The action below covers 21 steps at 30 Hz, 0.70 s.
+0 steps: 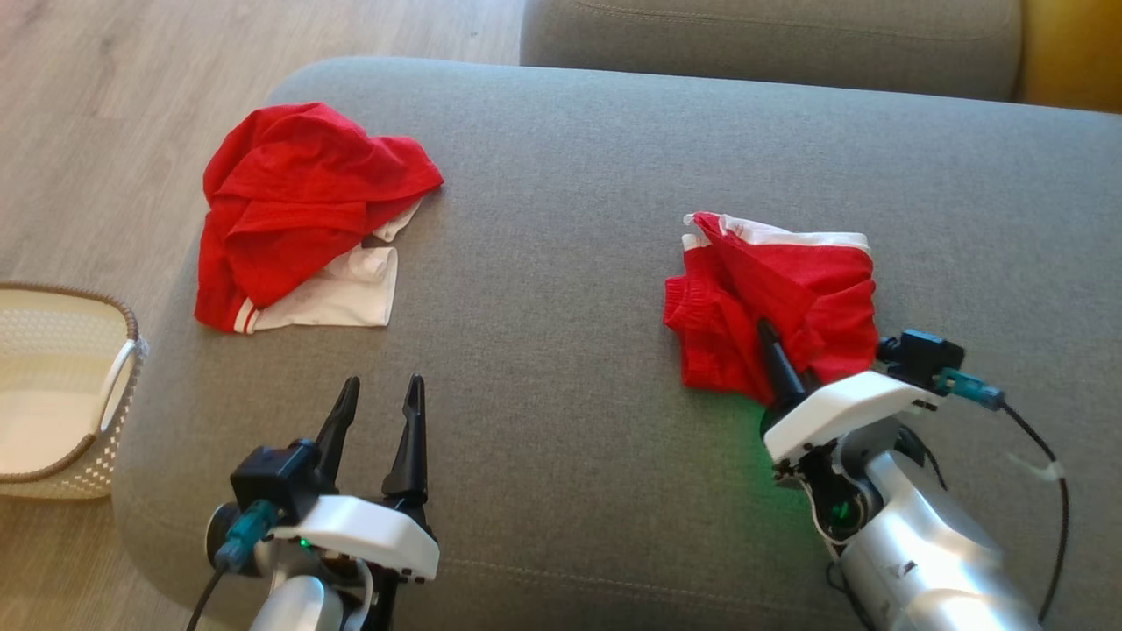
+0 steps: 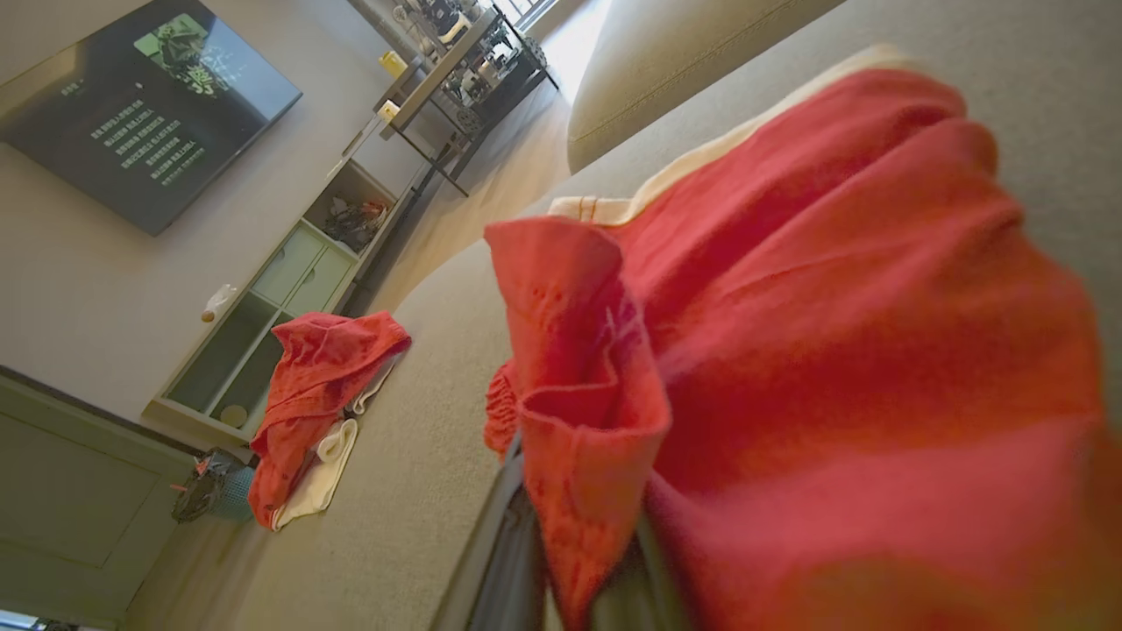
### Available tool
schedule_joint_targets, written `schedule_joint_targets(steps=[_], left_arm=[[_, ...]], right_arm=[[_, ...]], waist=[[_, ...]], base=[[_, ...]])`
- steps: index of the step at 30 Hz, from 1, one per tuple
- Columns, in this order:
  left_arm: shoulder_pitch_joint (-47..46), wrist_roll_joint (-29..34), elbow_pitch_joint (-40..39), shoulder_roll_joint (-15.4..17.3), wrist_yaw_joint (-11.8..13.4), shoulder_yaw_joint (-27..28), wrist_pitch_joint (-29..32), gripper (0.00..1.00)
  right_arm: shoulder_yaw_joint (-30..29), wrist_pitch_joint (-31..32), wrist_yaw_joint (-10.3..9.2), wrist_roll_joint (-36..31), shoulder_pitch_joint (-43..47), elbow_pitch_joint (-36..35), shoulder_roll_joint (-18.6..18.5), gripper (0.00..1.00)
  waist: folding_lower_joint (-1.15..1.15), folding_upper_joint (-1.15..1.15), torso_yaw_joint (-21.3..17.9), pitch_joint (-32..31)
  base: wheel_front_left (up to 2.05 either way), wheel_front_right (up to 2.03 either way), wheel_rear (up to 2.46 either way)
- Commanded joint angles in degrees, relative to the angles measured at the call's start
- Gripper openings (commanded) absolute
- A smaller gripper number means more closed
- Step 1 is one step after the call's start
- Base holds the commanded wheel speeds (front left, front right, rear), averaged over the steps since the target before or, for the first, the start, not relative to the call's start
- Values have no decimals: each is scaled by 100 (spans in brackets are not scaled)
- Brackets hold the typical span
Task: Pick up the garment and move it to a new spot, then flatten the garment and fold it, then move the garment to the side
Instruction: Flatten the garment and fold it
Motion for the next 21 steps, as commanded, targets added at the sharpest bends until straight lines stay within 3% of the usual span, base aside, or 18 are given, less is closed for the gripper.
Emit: schedule_joint_targets(steps=[1,13,14,15,21], left_arm=[[-138,7,-197,8,0,198,-70,100],[-135,-3,-172,8,7,172,-70,100],[-131,-4,-165,8,8,170,-70,100],[-126,-5,-160,8,10,169,-70,100],[-87,-3,-144,8,23,183,-70,100]], right_arm=[[178,-38,-1,37,-237,-232,47,0],[776,-38,-1,308,-233,-154,48,0],[816,-38,-1,321,-239,-130,48,40],[840,-38,-1,325,-248,-121,48,100],[995,-38,-1,99,-238,-262,48,100]], waist=[[0,0,15,6],[0,0,88,29],[0,0,90,23],[0,0,90,18],[0,0,72,-9]], base=[[0,0,0],[0,0,0],[0,0,0],[0,0,0],[0,0,0]])
